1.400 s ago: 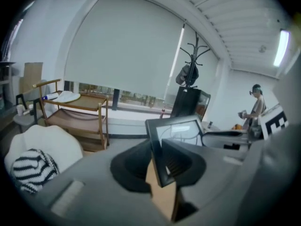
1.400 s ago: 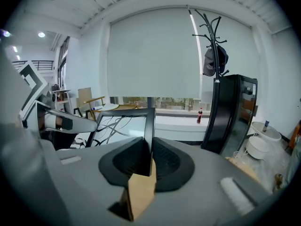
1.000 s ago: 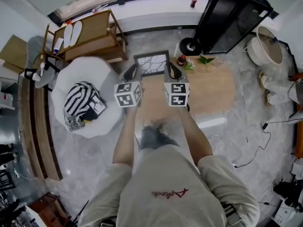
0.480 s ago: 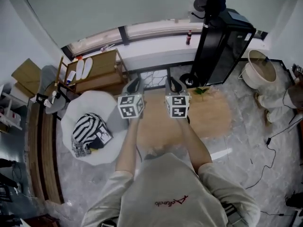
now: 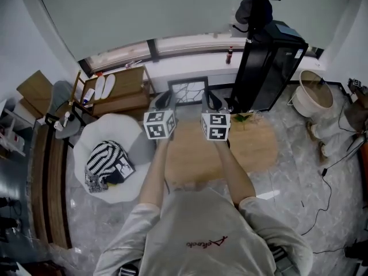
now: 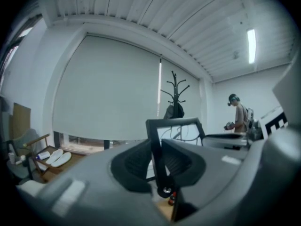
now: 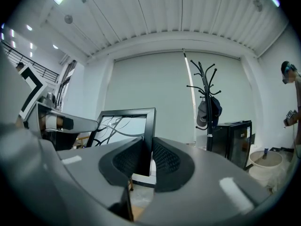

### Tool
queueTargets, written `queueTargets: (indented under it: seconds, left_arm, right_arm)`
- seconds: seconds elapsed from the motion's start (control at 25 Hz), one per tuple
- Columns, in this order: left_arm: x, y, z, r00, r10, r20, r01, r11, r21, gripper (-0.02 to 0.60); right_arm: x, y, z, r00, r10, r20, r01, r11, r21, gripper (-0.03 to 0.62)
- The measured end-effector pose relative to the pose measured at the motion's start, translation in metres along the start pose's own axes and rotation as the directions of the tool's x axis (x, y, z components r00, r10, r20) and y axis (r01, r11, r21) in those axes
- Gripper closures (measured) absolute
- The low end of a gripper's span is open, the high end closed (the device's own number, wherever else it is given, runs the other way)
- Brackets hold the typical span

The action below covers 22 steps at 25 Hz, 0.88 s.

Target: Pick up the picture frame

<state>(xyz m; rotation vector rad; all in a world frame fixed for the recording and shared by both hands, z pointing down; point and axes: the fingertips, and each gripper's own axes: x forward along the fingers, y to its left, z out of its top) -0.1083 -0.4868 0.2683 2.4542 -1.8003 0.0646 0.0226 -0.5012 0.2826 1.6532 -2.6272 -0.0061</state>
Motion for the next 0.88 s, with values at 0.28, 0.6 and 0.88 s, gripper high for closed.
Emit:
queueTargets:
  seconds: [0.28,0.6,0.88]
  left_arm:
    - [-0.002,0.0,-0.004,1.0,0.004,-0.002,-0.004,1.0,-0.001,0.515]
    - [-0.005,-0.001,-0.01,1.0,0.006,-0.01,-0.006,1.0,-0.002,0.515]
    - [-0.003,-0.001,-0.011,1.0,0.008,-0.013,-0.007,1.0,0.003,0.515]
  right_arm:
    - [-0.001,0.001,-0.003,1.0,0.006,-0.004,-0.006,1.0,-0.003,0.522]
    - [-0.004,0.002,-0.008,1.0,0.007,-0.015,-0.007,1.0,0.0,0.522]
    - [-0.003,0.002,-0.012,1.0,0.007,-0.02,-0.007,1.0,0.004,0.522]
